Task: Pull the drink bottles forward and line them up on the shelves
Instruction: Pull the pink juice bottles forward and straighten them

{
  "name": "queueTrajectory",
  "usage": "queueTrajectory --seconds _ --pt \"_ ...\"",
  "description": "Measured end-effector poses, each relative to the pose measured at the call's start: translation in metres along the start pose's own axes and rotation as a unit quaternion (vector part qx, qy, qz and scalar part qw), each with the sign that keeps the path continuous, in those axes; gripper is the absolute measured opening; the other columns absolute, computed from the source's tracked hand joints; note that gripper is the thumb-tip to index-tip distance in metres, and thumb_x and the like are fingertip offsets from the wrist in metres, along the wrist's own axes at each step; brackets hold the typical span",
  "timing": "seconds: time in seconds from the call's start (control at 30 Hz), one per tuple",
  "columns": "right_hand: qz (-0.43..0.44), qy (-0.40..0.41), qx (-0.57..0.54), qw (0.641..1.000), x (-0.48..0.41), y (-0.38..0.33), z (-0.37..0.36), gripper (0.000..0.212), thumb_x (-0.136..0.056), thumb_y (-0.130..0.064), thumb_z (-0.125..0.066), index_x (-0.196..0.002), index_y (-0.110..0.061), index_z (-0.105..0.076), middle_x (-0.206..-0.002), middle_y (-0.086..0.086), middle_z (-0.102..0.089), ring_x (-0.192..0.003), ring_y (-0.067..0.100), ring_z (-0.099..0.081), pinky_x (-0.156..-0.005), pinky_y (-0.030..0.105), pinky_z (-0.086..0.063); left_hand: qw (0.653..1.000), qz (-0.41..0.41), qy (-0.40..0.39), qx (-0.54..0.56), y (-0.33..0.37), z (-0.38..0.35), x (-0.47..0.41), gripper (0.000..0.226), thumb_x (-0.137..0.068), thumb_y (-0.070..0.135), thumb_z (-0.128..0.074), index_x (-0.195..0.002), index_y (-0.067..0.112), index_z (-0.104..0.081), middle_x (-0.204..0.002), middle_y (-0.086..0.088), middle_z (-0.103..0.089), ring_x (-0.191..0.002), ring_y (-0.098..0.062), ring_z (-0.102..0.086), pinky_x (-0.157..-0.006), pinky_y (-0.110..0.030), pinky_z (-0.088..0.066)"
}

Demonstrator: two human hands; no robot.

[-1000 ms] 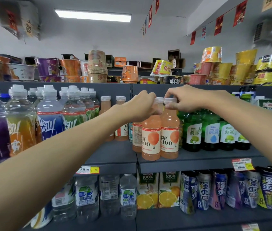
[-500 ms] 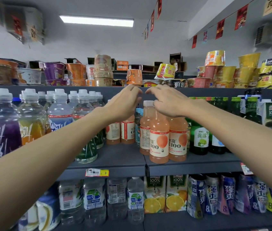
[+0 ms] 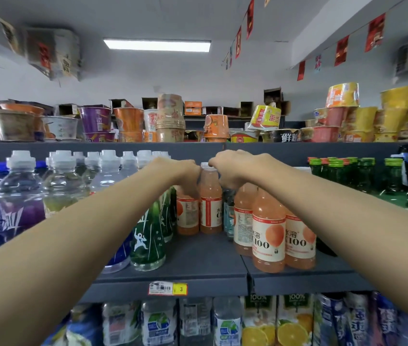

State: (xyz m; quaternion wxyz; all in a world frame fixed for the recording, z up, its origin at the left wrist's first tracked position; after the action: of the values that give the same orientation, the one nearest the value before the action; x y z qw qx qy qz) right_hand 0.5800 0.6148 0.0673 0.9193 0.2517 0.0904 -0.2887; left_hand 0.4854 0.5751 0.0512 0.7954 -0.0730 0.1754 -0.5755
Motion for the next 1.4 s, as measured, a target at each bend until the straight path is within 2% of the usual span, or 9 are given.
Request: queueTrajectory --seconds 0.13,0.27,0.4,0.53,0.83,1.1,1.23,1.33,1.4 --pt "-0.012 -0.045 -0.03 0.998 -0.024 -0.004 -0.01 0.032 -0.091 -0.014 -0.064 -0.123 -0.01 -0.063 -0.11 0.009 -0.066 -0.094 0.025 -0.065 -0.065 0.031 -0.05 0.998 0.052 0.006 -0.023 -0.005 -0.009 -0.017 0.067 -0.09 0.038 -0.066 -0.146 0.014 -0.038 -0.144 -0.012 -0.04 -0.131 -0.031 -0.046 -0.106 -0.045 -0.045" --pt "-0.023 -0.064 -0.038 0.997 -0.042 -0.003 -0.019 0.026 -0.093 -0.011 -0.062 -0.119 -0.007 -0.066 -0.104 0.011 -0.068 -0.089 0.025 -0.069 -0.067 0.03 -0.055 0.997 0.073 0.032 -0.019 -0.013 -0.008 -0.028 0.063 -0.093 0.031 -0.065 -0.146 0.01 -0.038 -0.141 -0.015 -0.044 -0.131 -0.032 -0.047 -0.103 -0.042 -0.045" --pt "-0.033 -0.076 -0.045 0.996 -0.058 -0.001 -0.027 0.027 -0.093 -0.011 -0.062 -0.119 -0.007 -0.065 -0.105 0.012 -0.069 -0.09 0.025 -0.07 -0.08 0.036 -0.06 0.997 0.07 0.03 0.033 -0.018 -0.008 -0.04 0.031 -0.097 0.027 -0.061 -0.125 0.014 -0.062 -0.099 -0.004 -0.057 -0.102 -0.026 -0.059 -0.089 -0.038 -0.052" --pt "-0.035 -0.057 -0.02 0.998 -0.066 -0.001 -0.026 0.022 -0.093 -0.009 -0.063 -0.115 -0.007 -0.066 -0.099 0.01 -0.066 -0.085 0.021 -0.067 -0.073 0.03 -0.059 0.992 0.069 0.084 0.067 -0.02 -0.003 -0.049 0.02 -0.096 0.022 -0.065 -0.112 0.012 -0.068 -0.079 0.001 -0.048 -0.085 -0.023 -0.058 -0.078 -0.036 -0.052" --pt "-0.026 -0.077 -0.036 0.996 -0.064 0.007 -0.011 0.041 -0.105 -0.027 -0.052 -0.142 -0.01 -0.052 -0.132 0.01 -0.059 -0.12 0.026 -0.058 -0.097 0.035 -0.048 0.988 0.089 0.097 0.085 -0.021 0.004 -0.051 0.031 -0.096 0.019 -0.066 -0.121 0.009 -0.05 -0.089 -0.003 -0.047 -0.089 -0.024 -0.055 -0.07 -0.035 -0.045" --pt "-0.014 -0.038 -0.059 0.997 -0.062 0.014 -0.013 0.045 -0.105 -0.047 -0.045 -0.094 -0.006 -0.061 -0.082 0.003 -0.059 -0.081 0.02 -0.061 -0.066 0.029 -0.044 0.996 0.072 0.055 0.02 -0.028 0.007 -0.045 0.024 -0.102 0.039 -0.052 -0.101 0.015 -0.054 -0.083 -0.002 -0.048 -0.088 -0.025 -0.058 -0.086 -0.041 -0.054" --pt "-0.026 -0.015 -0.044 0.999 -0.063 0.016 -0.012 0.055 -0.1 -0.059 -0.047 -0.071 -0.012 -0.052 -0.078 0.005 -0.06 -0.066 0.016 -0.055 -0.057 0.025 -0.043 0.995 0.077 0.067 0.022 -0.028 0.004 -0.046 0.026 -0.101 0.038 -0.055 -0.109 0.014 -0.062 -0.082 -0.001 -0.047 -0.078 -0.021 -0.055 -0.069 -0.036 -0.045" --pt "-0.016 -0.055 -0.057 0.997 -0.061 0.013 -0.012 0.054 -0.092 -0.058 -0.063 -0.116 -0.009 -0.061 -0.115 0.009 -0.065 -0.098 0.023 -0.065 -0.083 0.034 -0.055 0.997 0.066 0.042 -0.012 -0.026 0.012 -0.041 0.035 -0.092 0.053 -0.063 -0.087 0.019 -0.058 -0.08 0.0 -0.052 -0.069 -0.016 -0.054 -0.058 -0.031 -0.042" --pt "-0.01 -0.08 -0.044 0.996 -0.056 0.01 -0.012 0.074 -0.086 -0.051 -0.074 -0.144 -0.014 -0.047 -0.131 0.008 -0.059 -0.115 0.029 -0.06 -0.095 0.041 -0.054 0.997 0.055 0.016 -0.041 -0.025 0.015 -0.037 0.035 -0.082 0.053 -0.075 -0.083 0.025 -0.054 -0.083 0.002 -0.054 -0.074 -0.018 -0.058 -0.059 -0.031 -0.049"
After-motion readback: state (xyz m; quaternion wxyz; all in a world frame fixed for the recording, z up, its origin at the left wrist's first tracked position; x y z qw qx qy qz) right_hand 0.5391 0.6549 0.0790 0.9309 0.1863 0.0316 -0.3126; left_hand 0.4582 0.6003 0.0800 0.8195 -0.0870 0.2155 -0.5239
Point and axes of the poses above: each hand's wrist, its own x-axis away from the middle knuckle, its own z-axis out of the back of the hand, y = z × x, the point moved 6 cm from there along -x, towards the middle knuckle
